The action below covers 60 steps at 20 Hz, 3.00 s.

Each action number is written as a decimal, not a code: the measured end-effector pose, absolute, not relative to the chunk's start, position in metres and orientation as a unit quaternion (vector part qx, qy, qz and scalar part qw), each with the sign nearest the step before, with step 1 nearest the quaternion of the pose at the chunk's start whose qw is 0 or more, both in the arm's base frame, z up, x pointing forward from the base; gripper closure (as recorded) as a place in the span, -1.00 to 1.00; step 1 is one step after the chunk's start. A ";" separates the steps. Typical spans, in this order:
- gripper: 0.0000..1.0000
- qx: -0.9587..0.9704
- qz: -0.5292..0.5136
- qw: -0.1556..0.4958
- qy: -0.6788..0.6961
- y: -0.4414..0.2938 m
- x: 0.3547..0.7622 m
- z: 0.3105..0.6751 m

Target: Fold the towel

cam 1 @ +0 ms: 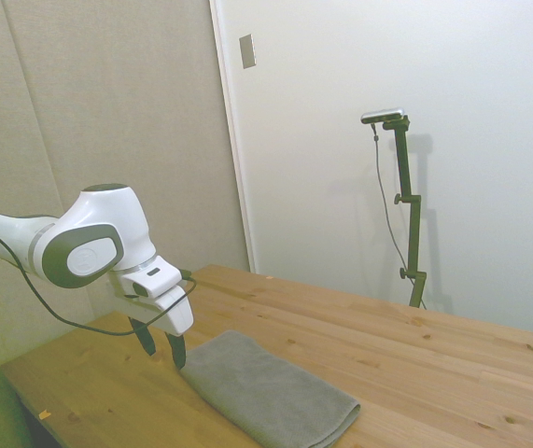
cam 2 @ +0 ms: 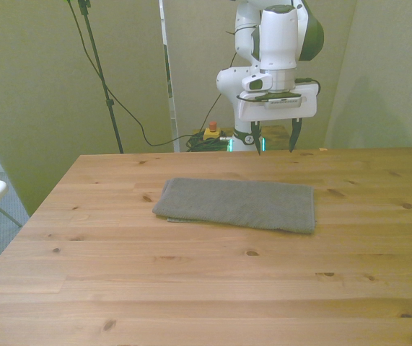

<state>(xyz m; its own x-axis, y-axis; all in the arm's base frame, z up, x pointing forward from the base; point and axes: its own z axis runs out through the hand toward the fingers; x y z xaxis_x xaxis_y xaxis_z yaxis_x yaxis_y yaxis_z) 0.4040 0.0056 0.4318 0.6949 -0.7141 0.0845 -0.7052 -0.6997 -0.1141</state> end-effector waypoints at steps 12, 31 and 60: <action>-1.00 -0.875 -0.101 -0.034 0.472 0.046 0.464 0.452; -1.00 -0.851 -0.106 -0.177 0.482 0.128 0.567 0.376; 1.00 -0.820 -0.112 -0.227 0.514 0.088 0.558 0.347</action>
